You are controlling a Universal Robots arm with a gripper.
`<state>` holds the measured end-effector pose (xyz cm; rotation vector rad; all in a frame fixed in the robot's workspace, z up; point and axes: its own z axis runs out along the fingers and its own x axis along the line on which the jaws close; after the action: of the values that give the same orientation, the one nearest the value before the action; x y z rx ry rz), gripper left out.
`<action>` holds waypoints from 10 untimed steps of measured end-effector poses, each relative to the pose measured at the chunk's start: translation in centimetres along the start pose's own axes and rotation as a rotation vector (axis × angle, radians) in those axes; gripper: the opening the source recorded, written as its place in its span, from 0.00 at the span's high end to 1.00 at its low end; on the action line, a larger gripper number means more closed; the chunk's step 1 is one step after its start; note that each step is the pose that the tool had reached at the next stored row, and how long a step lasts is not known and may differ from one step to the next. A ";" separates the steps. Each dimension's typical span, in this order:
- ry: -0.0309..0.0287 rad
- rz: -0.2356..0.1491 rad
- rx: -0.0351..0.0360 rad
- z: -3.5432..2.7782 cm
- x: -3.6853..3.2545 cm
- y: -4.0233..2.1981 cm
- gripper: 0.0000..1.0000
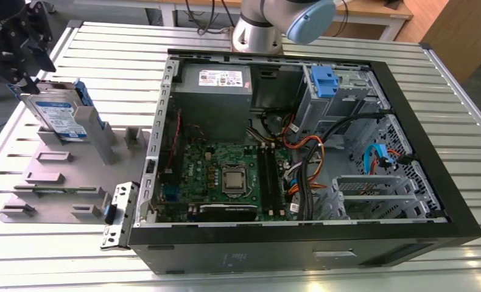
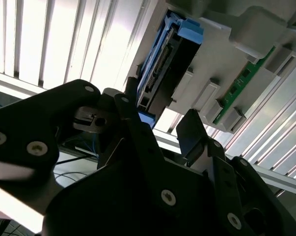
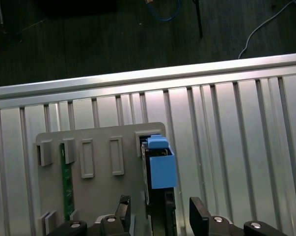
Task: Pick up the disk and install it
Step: 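Pick up the disk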
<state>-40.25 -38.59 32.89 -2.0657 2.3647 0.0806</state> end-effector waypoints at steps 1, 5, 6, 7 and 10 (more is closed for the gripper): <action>0.0001 -0.004 0.0004 0.16 0.00 0.00 0.41; 0.0013 -0.037 0.0003 0.71 0.02 -0.02 0.41; 0.0016 -0.044 0.0000 0.88 0.03 -0.03 0.41; 0.0018 -0.050 -0.0002 1.04 0.03 -0.03 0.41; 0.0021 -0.060 -0.0004 1.59 0.05 -0.06 0.41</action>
<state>-40.26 -38.59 31.30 -2.1359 2.3020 0.0787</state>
